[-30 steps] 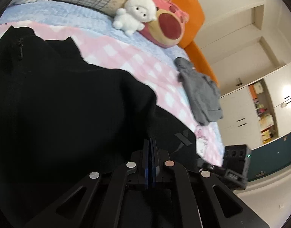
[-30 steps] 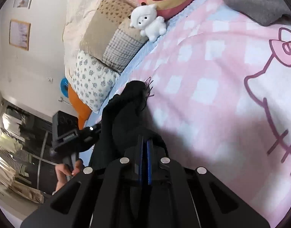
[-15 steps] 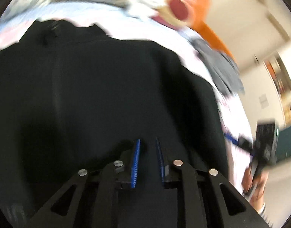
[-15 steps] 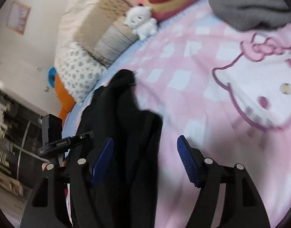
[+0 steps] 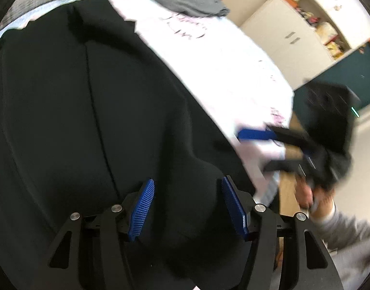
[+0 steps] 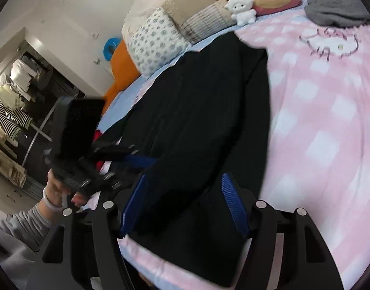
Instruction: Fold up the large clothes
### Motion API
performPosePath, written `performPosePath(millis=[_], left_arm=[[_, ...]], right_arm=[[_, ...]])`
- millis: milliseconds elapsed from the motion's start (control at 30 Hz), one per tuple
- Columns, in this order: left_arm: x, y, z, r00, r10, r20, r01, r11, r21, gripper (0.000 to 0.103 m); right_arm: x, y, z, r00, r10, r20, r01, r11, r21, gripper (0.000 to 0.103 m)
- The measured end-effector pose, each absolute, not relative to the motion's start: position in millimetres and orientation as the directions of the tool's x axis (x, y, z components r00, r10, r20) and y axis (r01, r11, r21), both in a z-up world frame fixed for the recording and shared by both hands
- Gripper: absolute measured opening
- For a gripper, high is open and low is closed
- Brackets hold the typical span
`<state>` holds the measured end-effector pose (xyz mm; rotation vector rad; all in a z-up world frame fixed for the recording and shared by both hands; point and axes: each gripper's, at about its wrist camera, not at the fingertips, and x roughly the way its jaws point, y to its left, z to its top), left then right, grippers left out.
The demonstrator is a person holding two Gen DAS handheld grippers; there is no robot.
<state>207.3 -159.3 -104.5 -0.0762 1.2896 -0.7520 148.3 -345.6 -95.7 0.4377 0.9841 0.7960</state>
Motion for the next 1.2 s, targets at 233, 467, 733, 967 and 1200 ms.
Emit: performPosePath(millis=[233, 467, 733, 967, 1200], left_arm=[[214.3, -155.3, -120.6, 0.106, -0.552, -0.827, 0.412, 0.781, -0.469, 0.007], [189.4, -81.9, -122.1, 0.248, -0.952, -0.178, 0.253, 0.241, -0.937, 0.007], [155.5, -28.4, -192.0, 0.407, -0.862, -0.300, 0.065, 0.356, -0.932, 0.009], [137.3, -36.5, -110.6, 0.501, -0.723, -0.476, 0.267, 0.652, -0.709, 0.038], [138.5, -39.2, -81.6, 0.511, -0.648, -0.565, 0.321, 0.753, -0.574, 0.048]], right_arm=[[130.0, -347.5, -101.8, 0.381, 0.754, -0.535, -0.329, 0.651, 0.684, 0.064], [125.4, -348.2, -68.3, 0.449, 0.738, -0.503, -0.361, 0.665, 0.653, 0.065], [151.0, -317.5, -62.9, 0.445, 0.672, -0.592, -0.390, 0.741, 0.547, 0.065], [214.7, -288.3, -69.5, 0.490, 0.587, -0.645, -0.402, 0.808, 0.430, 0.032], [297.5, -261.6, -99.0, 0.522, 0.426, -0.739, -0.313, 0.902, 0.298, 0.024]])
